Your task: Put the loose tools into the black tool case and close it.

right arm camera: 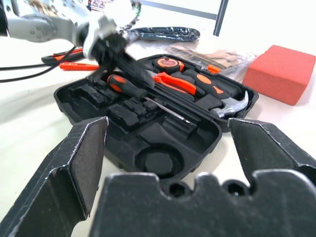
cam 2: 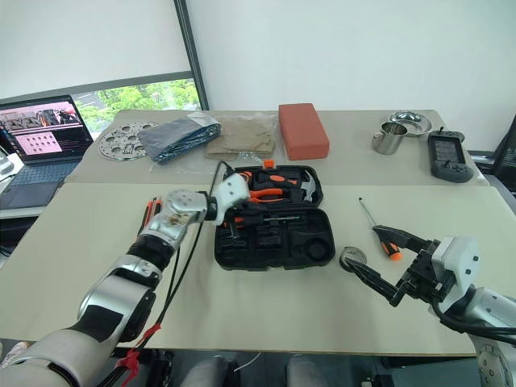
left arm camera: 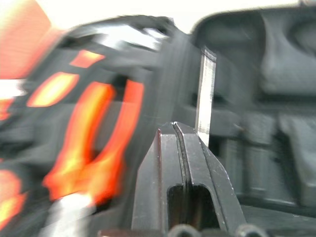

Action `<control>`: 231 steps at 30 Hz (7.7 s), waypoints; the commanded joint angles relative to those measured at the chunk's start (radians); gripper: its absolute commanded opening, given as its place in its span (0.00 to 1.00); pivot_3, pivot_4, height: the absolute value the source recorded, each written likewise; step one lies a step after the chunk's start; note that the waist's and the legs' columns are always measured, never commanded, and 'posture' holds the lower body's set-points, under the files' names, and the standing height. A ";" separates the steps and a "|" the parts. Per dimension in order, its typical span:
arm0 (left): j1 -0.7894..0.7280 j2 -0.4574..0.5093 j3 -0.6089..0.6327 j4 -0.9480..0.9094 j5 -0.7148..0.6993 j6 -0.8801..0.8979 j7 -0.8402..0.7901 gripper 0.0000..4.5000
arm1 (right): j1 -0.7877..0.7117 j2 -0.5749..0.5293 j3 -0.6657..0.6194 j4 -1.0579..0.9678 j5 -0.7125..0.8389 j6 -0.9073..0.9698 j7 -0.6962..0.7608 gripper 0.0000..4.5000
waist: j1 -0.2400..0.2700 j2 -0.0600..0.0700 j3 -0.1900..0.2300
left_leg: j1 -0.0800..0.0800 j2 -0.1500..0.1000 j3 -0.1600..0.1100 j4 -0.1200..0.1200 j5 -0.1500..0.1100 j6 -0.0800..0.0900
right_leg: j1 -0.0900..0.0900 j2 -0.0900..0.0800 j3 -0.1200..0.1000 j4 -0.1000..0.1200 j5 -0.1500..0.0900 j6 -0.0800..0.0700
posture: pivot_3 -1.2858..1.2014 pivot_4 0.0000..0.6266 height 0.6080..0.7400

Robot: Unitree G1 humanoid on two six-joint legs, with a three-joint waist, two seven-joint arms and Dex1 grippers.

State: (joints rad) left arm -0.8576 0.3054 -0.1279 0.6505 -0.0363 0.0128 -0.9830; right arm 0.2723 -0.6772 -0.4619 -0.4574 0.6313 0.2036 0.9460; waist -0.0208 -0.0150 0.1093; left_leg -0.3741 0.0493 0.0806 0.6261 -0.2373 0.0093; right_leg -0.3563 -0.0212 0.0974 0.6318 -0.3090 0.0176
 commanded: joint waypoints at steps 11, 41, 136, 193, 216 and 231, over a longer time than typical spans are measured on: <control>0.387 0.166 0.180 -0.636 -0.106 0.422 0.223 0.69 | -0.104 -0.025 0.060 0.018 0.012 0.002 0.029 1.00 | 0.009 0.000 0.000 | 0.002 0.001 0.000 0.000 0.000 -0.001 | 0.002 -0.004 0.000 0.000 0.000 0.000 | 0.52 0.24 1.00; 0.418 0.195 0.177 -0.706 -0.303 0.445 0.107 0.99 | -0.144 -0.075 0.093 0.112 -0.206 0.081 -0.178 1.00 | 0.007 0.000 0.000 | 0.001 0.000 0.000 -0.001 0.000 -0.001 | 0.002 -0.006 0.000 -0.001 0.000 0.000 | 0.52 0.24 1.00; 0.680 0.604 0.365 -1.112 -0.664 0.555 -0.109 1.00 | -1.293 0.108 0.680 1.434 -0.668 -0.646 0.488 0.99 | -0.044 0.007 0.011 | 0.009 0.002 0.001 -0.010 0.002 -0.003 | 0.003 -0.006 0.000 -0.001 0.002 -0.005 | 0.52 0.24 1.00; 0.575 0.582 0.261 -1.025 -0.615 0.507 -0.155 1.00 | -0.976 0.115 0.543 0.923 -0.440 -0.200 0.363 0.01 | -0.023 0.008 0.013 | 0.007 0.003 0.002 -0.011 0.005 -0.006 | 0.001 -0.004 0.000 0.000 0.002 -0.005 | 0.52 0.24 1.00; 0.605 0.592 0.296 -1.056 -0.620 0.521 -0.139 1.00 | -1.044 0.189 0.742 1.238 -0.690 -0.332 0.293 0.01 | -0.021 0.006 0.011 | 0.012 0.002 0.002 -0.010 0.005 -0.006 | 0.005 -0.005 0.000 0.000 0.002 -0.005 | 0.52 0.24 1.00; 0.716 0.475 0.386 -0.978 -0.477 0.483 0.164 1.00 | -1.015 0.177 0.524 0.797 -0.350 -0.067 0.339 0.56 | -0.022 0.007 0.012 | 0.007 0.003 0.000 -0.012 0.005 -0.007 | 0.000 -0.006 -0.001 0.001 0.002 -0.005 | 0.52 0.24 1.00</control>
State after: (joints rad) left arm -0.1434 0.8007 0.2204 -0.3369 -0.5642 0.5272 -0.9089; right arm -0.7579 -0.4824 0.1041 0.4510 0.2218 0.0741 1.2921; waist -0.0432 -0.0082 0.1209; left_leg -0.3667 0.0524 0.0806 0.6140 -0.2323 0.0028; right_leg -0.3562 -0.0273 0.0965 0.6323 -0.3073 0.0125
